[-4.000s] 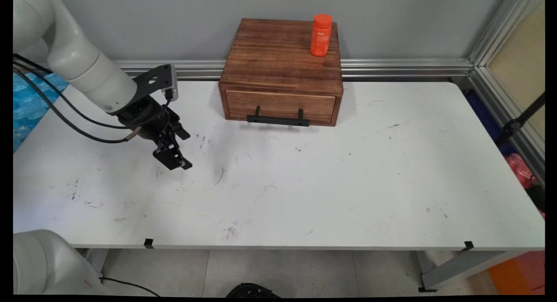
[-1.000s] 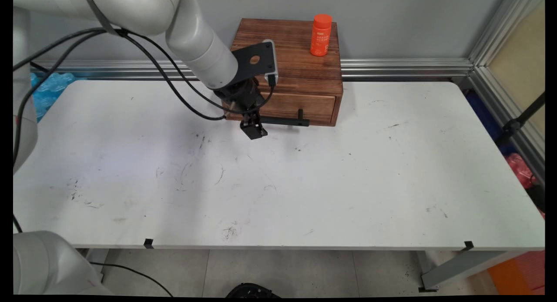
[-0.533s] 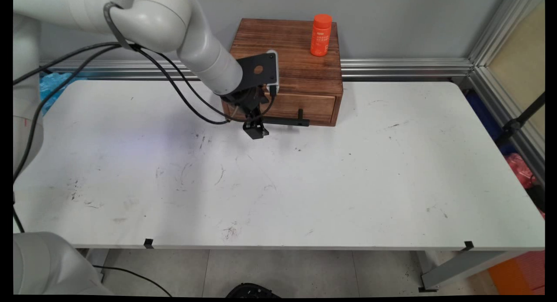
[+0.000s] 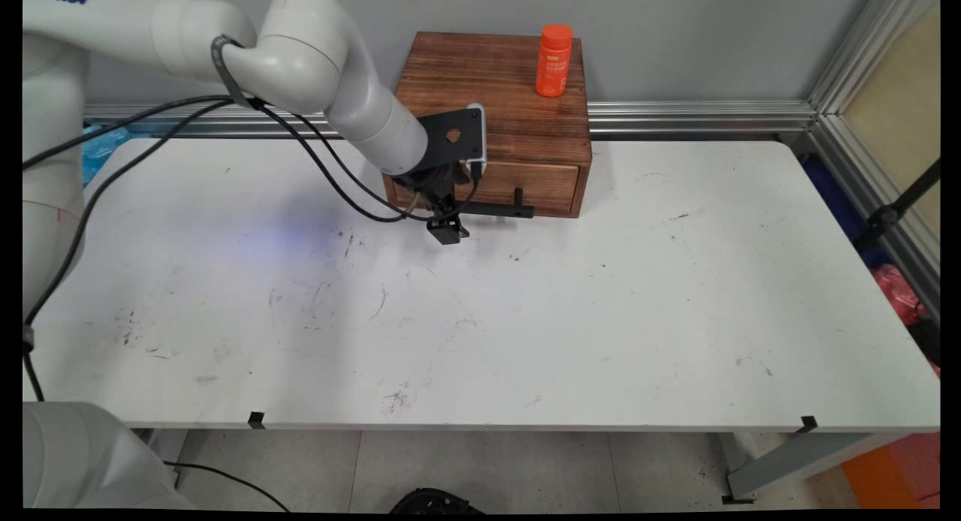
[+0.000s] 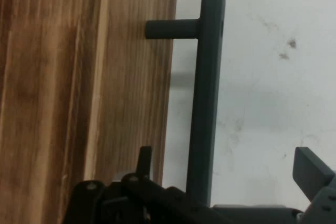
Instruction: Open the drawer
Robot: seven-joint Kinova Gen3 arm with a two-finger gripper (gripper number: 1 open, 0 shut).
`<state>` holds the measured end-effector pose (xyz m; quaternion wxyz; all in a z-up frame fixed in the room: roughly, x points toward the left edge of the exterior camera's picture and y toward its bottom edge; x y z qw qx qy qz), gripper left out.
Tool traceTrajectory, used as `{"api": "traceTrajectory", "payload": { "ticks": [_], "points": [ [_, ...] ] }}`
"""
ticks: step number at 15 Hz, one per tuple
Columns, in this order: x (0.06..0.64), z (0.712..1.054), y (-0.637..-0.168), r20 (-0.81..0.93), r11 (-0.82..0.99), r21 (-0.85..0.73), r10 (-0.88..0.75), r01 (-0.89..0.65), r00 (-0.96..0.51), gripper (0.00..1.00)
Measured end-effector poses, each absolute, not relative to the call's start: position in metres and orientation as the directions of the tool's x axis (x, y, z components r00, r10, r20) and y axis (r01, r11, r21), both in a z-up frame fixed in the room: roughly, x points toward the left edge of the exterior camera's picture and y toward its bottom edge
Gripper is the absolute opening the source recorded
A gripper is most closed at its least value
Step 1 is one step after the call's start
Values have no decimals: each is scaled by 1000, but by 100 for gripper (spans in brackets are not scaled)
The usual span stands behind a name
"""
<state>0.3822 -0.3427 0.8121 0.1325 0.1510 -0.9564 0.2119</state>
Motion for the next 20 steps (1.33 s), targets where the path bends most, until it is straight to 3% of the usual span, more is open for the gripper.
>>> {"api": "traceTrajectory", "payload": {
  "ticks": [20],
  "points": [
    [368,770,-361,346,877,-341,-217,-338,-913,100]
  ]
}}
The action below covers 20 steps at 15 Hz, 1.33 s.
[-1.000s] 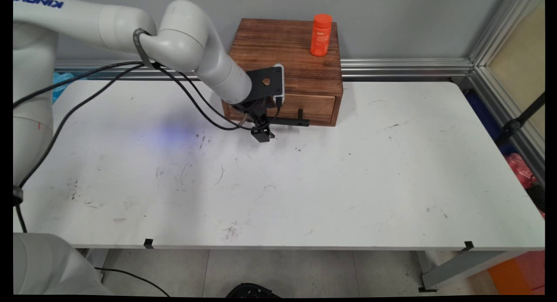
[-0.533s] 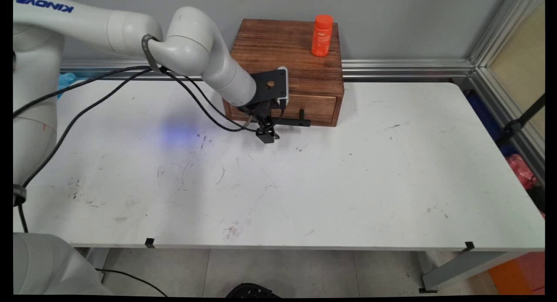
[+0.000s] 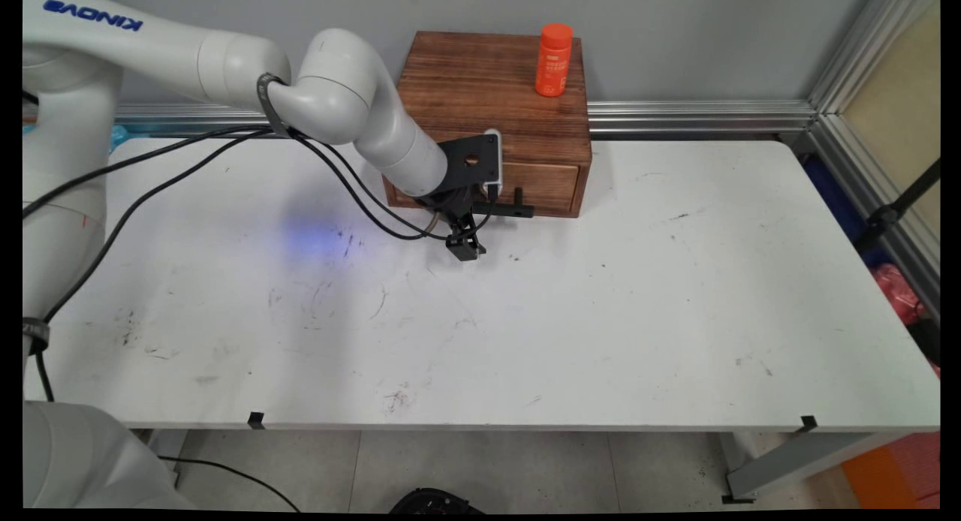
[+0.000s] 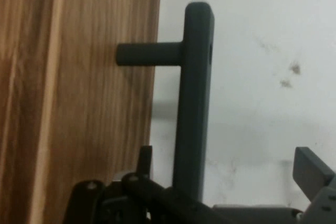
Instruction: Open the drawer
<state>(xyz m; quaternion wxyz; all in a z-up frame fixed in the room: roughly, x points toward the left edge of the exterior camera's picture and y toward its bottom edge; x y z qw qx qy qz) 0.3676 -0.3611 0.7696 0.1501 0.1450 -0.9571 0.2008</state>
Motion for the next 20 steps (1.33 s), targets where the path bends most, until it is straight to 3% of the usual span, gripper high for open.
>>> {"api": "traceTrajectory", "payload": {
  "ticks": [20],
  "points": [
    [344,761,-344,380,887,-257,-273,-384,-884,100]
  ]
}}
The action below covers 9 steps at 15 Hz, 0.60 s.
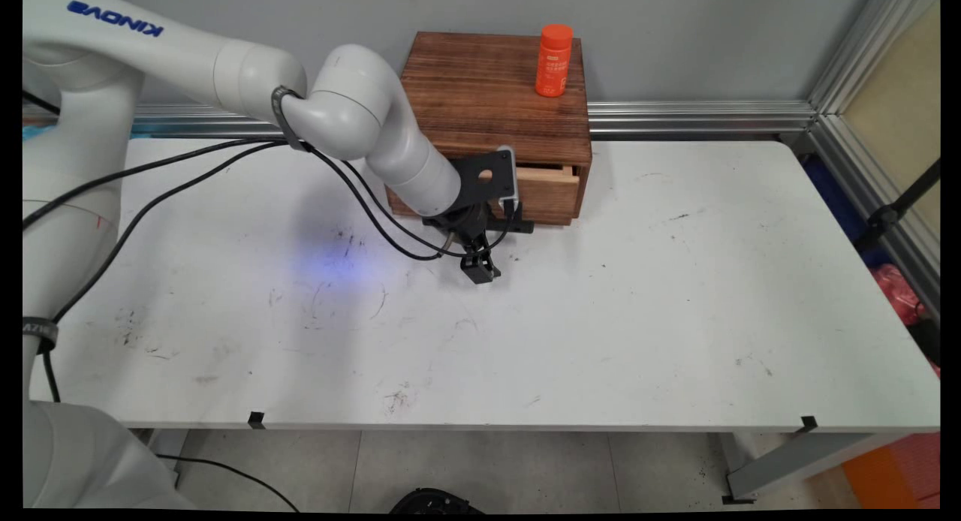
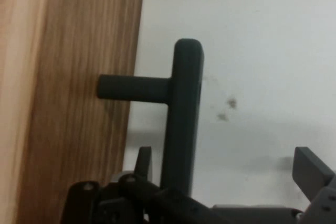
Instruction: Open the drawer
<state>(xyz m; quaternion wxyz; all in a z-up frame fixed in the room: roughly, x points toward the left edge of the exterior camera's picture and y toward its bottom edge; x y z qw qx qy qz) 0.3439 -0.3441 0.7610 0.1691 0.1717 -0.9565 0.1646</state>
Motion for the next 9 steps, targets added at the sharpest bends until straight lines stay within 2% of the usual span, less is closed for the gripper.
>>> {"api": "traceTrajectory", "payload": {
  "ticks": [9],
  "points": [
    [332,758,-325,381,890,-206,-309,-406,-871,100]
  ]
}}
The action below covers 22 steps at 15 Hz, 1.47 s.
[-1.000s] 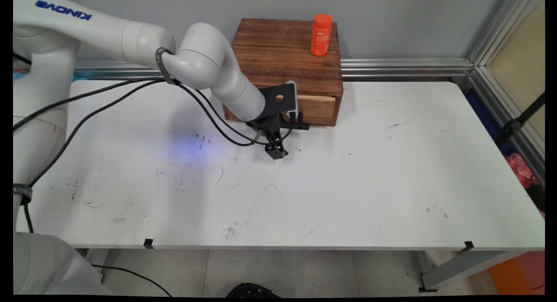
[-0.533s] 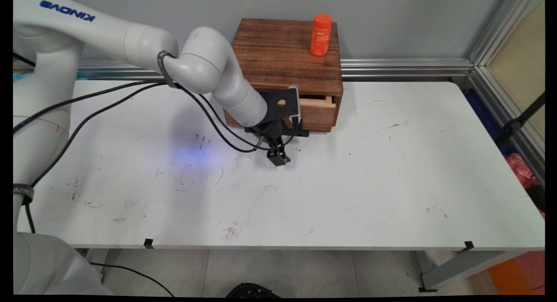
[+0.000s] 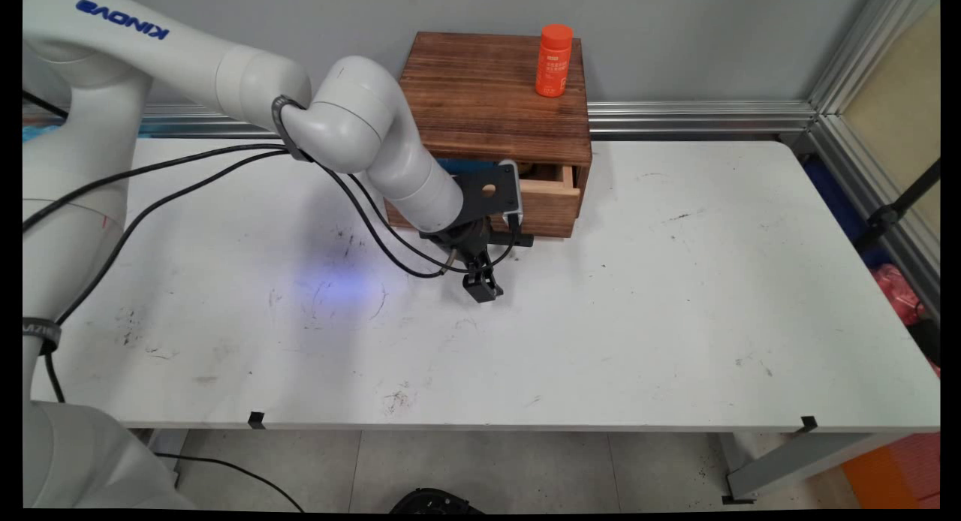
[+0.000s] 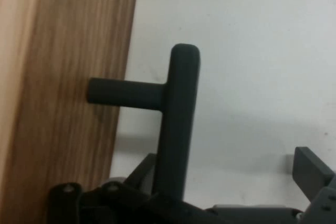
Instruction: Open the drawer
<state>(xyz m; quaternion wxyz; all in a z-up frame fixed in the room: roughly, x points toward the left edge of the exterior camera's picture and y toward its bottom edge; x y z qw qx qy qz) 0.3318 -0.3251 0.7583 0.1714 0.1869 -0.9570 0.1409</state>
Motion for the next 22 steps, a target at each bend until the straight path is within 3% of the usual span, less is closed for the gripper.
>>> {"api": "traceTrajectory", "payload": {
  "ticks": [22],
  "points": [
    [309,778,-296,381,890,-165,-340,-425,-860,100]
  ]
}}
